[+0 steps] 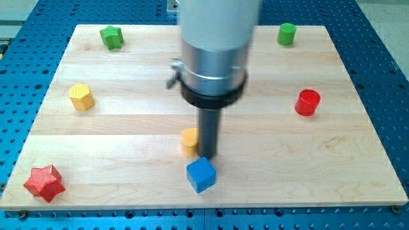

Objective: Move the yellow heart into the hexagon

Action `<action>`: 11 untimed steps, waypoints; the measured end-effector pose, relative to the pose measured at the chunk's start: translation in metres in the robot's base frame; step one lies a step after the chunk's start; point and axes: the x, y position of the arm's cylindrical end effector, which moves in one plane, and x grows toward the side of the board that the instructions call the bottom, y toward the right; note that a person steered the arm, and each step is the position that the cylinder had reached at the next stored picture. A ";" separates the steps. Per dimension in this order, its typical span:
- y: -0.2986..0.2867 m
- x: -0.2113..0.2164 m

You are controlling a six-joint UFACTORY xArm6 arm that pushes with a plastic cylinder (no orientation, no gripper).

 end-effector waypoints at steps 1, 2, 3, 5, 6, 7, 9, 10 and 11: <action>-0.060 -0.039; -0.093 -0.065; -0.116 -0.051; -0.147 -0.019; -0.181 -0.046; -0.182 -0.043; -0.176 -0.066; -0.191 -0.056; -0.138 -0.060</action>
